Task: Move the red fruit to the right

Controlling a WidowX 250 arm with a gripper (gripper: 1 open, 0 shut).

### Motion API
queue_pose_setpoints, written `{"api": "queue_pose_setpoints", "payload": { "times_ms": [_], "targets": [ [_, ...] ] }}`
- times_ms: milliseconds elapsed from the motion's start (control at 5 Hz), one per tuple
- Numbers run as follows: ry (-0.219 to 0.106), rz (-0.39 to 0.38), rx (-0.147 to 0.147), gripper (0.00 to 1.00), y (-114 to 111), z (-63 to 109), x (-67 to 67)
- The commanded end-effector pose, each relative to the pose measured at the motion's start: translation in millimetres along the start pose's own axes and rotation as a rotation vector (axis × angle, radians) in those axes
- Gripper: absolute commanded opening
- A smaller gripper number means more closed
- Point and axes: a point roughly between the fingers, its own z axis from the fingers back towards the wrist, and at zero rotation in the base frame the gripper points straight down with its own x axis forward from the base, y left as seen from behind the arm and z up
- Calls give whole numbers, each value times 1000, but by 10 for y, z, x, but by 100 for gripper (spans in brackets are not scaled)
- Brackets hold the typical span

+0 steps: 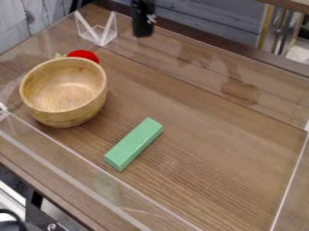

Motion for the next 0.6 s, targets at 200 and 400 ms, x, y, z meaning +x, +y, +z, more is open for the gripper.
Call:
{"api": "queue_pose_setpoints", "payload": {
  "times_ms": [200,400],
  "targets": [
    [-77,36,52,0,-217,200,381],
    [-98,100,37,0,-411,166,665]
  ]
}}
